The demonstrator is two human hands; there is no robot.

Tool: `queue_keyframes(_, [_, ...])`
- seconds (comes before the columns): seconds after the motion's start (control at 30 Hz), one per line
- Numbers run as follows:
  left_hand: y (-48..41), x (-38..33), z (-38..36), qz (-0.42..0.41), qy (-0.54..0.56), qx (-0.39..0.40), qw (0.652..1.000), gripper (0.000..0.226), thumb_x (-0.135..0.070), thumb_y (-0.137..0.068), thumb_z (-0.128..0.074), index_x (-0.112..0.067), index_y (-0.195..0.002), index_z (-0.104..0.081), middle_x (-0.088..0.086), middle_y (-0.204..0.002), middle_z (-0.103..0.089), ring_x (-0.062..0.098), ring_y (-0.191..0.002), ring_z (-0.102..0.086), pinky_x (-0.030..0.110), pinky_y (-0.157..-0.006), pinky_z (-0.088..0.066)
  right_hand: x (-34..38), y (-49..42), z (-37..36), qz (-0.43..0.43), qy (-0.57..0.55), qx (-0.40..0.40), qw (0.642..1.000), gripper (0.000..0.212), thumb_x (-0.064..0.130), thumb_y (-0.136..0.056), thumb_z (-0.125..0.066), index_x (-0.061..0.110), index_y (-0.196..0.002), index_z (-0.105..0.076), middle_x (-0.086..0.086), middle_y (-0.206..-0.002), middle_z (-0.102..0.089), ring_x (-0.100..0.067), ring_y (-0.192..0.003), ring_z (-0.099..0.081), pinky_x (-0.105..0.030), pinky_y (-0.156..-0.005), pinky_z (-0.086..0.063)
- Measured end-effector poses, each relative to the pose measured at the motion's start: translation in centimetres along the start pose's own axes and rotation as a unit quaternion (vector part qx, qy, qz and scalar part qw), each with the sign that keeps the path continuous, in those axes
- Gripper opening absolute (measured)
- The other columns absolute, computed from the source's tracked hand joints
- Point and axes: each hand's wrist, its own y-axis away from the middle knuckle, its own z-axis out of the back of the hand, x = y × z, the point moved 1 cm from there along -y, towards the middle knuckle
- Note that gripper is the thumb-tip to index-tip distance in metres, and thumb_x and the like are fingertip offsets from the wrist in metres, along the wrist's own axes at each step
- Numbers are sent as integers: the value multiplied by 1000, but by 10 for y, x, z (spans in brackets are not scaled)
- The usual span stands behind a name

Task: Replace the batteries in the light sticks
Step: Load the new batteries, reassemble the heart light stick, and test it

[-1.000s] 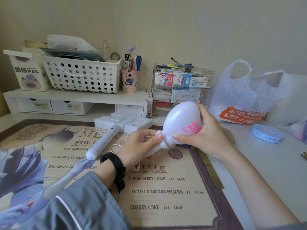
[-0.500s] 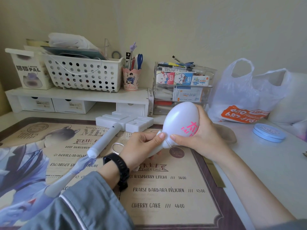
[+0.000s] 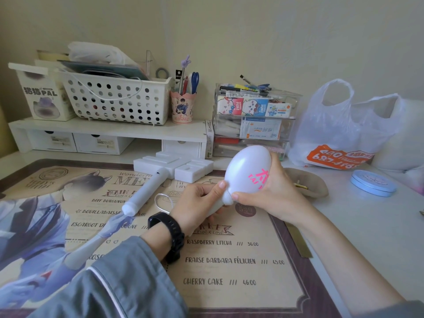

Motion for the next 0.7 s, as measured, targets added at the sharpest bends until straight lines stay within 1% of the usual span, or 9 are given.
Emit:
queue_keyframes(0.1, [0, 1, 0, -5, -1, -4, 1000, 46, -40, -94, -47, -8, -74, -72, -4, -46, -50, 8, -40, -43, 15, -41, -34, -1, -1, -3, -11, 10, -16, 1000, 101, 53, -35, -84, 38, -122, -33, 6, -117, -53, -17, -109, -56, -45, -90, -51])
queue_keyframes(0.23, [1, 0, -2, 4, -8, -11, 1000, 48, -37, -96, -47, 0, -82, -73, -7, -41, -47, 4, -34, -39, 11, -33, -27, -1, -1, -5, -19, 23, -24, 999, 100, 56, -34, -83, 39, -120, -33, 6, -116, -53, -18, -109, -55, -46, -91, -50])
queue_keyframes(0.3, [1, 0, -1, 1, -9, -11, 1000, 49, -38, -96, -46, 1, -83, -73, -6, -42, -48, 3, -34, -39, 11, -33, -26, 3, 1, -5, -18, 35, -32, 999, 100, 56, -34, -81, 37, -119, -32, 6, -115, -52, -18, -108, -55, -45, -91, -50])
queue_keyframes(0.37, [1, 0, 0, -2, -14, -10, 1000, 49, -39, -95, -45, 0, -83, -73, -1, -49, -51, 4, -36, -41, 11, -35, -28, 7, 4, -5, -15, 44, -41, 998, 99, 52, -37, -83, 35, -121, -32, 7, -114, -51, -17, -107, -54, -44, -91, -49])
queue_keyframes(0.43, [0, 1, 0, -5, -13, -10, 1000, 50, -40, -95, -45, 0, -83, -73, 2, -54, -54, 5, -39, -42, 13, -37, -31, 11, 6, -5, -10, 46, -44, 998, 93, 42, -46, -89, 31, -119, -33, 6, -113, -51, -18, -107, -52, -43, -91, -47])
queue_keyframes(0.5, [0, 2, 0, -5, -7, -15, 1000, 50, -41, -95, -45, -1, -83, -73, 4, -56, -55, 4, -40, -43, 14, -41, -34, 14, 7, -4, -8, 53, -48, 997, 86, 35, -52, -90, 29, -116, -33, 4, -113, -51, -18, -106, -51, -41, -90, -47])
queue_keyframes(0.63, [-2, 3, -2, 19, 36, -26, 999, 51, -45, -92, -47, -2, -84, -73, 3, -56, -56, 6, -41, -43, 20, -45, -35, 17, 8, -5, 0, 70, -60, 996, 86, 36, -53, -89, 28, -118, -33, 4, -114, -50, -18, -106, -50, -37, -86, -45])
queue_keyframes(0.7, [-2, 4, -3, 32, 54, -33, 997, 52, -46, -91, -48, -2, -84, -73, 3, -56, -56, 6, -40, -43, 20, -45, -34, 17, 9, -6, 5, 78, -70, 994, 88, 35, -54, -89, 24, -122, -34, 1, -115, -49, -19, -105, -49, -33, -80, -43])
